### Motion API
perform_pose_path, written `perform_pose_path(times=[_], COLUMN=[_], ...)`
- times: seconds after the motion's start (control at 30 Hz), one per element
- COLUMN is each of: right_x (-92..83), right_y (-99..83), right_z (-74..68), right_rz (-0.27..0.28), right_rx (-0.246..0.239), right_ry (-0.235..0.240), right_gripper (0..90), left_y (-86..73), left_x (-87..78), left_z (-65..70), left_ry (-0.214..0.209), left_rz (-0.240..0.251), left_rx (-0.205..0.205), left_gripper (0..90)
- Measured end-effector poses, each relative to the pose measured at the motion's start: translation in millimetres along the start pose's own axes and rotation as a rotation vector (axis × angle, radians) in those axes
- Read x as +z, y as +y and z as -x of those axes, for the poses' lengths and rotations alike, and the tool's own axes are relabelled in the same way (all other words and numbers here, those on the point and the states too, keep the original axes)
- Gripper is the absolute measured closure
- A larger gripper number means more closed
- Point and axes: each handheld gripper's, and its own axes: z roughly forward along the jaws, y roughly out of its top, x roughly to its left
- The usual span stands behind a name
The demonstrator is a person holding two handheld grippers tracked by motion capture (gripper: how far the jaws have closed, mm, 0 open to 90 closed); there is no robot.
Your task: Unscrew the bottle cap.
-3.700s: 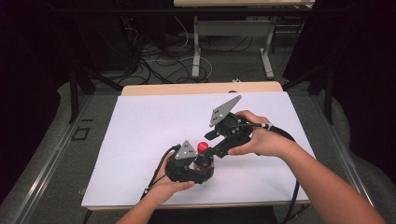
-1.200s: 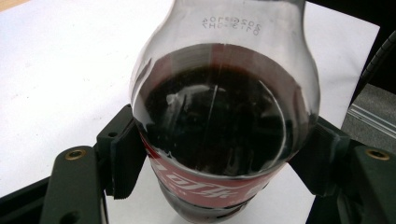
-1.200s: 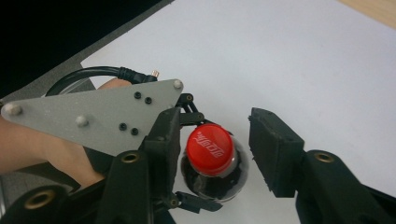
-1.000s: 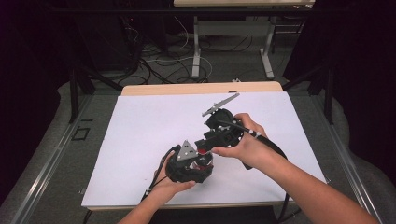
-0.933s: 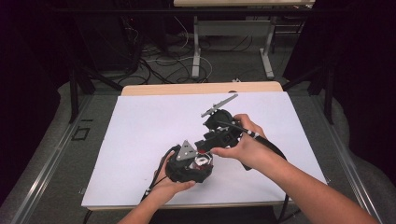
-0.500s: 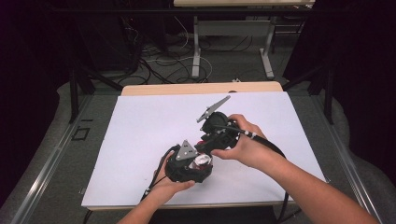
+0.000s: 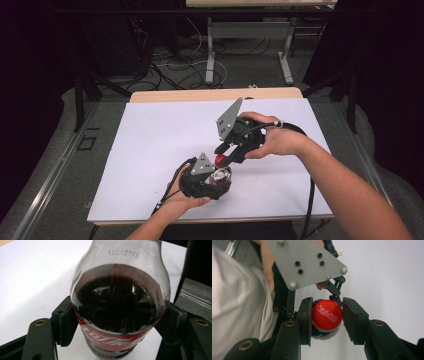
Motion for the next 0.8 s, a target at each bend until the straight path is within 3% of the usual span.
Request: perform_pose_path(times=[0.07,0.13,0.2,0.23,0.27,0.33,0.43,0.47,0.5,0.53,0.57,0.6,0.63,0.67,0.73,0.8], right_x=[-0.2,-0.2,0.2,-1.8,-2.4,-5.6,-6.2,-5.3,-5.3,-4.3,-3.3,-3.3,-1.5,-0.8,-0.3,4.6], right_y=[-2.1,-2.7,-3.4,-3.2,-2.9,-0.8,3.5,4.3,4.3,7.7,8.5,8.5,11.0,12.8,14.1,19.0], right_z=[0.1,-0.3,1.1,1.3,1.0,-1.3,-9.5,-11.6,-11.6,-17.1,-18.0,-18.0,-20.5,-22.2,-23.2,-27.8], right_rz=[0.022,0.029,0.034,0.016,0.041,0.054,0.096,0.115,0.115,0.105,0.105,0.105,0.118,0.126,0.124,0.116], right_rx=[-0.076,-0.077,-0.034,0.042,0.128,0.222,0.427,0.466,0.466,0.557,0.598,0.598,0.679,0.717,0.74,0.794], right_ry=[0.018,0.016,0.009,-0.015,-0.04,-0.079,-0.149,-0.184,-0.184,-0.262,-0.298,-0.298,-0.348,-0.363,-0.358,-0.393], right_gripper=[61.2,61.1,61.0,54.9,45.9,47.5,47.3,47.3,47.3,47.6,48.2,48.2,50.0,50.3,51.7,54.5], left_y=[-0.3,-0.1,-0.8,-0.8,-0.8,-0.6,-0.9,-0.9,-1.2,-1.3,-1.4,-1.4,-1.3,-1.3,-1.2,-1.0], left_x=[0.9,-0.3,0.9,0.6,0.1,-1.0,-2.0,-2.0,-2.1,-2.1,-2.1,-2.2,-2.3,-2.4,-2.5,-2.8], left_z=[0.8,-0.1,-0.5,-0.9,-2.6,-4.3,-6.7,-6.7,-7.2,-7.6,-8.1,-8.2,-8.1,-8.2,-8.1,-8.0], left_ry=[0.011,-0.004,0.017,0.02,0.023,0.037,0.07,0.07,0.068,0.072,0.082,0.088,0.092,0.096,0.104,0.105], left_rz=[0.01,0.0,0.015,0.016,0.019,0.019,0.024,0.024,0.024,0.025,0.029,0.028,0.026,0.026,0.026,0.028], left_rx=[0.006,-0.007,-0.011,-0.022,-0.021,-0.03,-0.058,-0.058,-0.065,-0.07,-0.067,-0.067,-0.073,-0.074,-0.074,-0.082], left_gripper=[29.0,29.0,29.0,29.0,29.0,29.0,29.0,29.0,29.0,29.0,29.0,29.0,29.0,29.0,29.0,29.0])
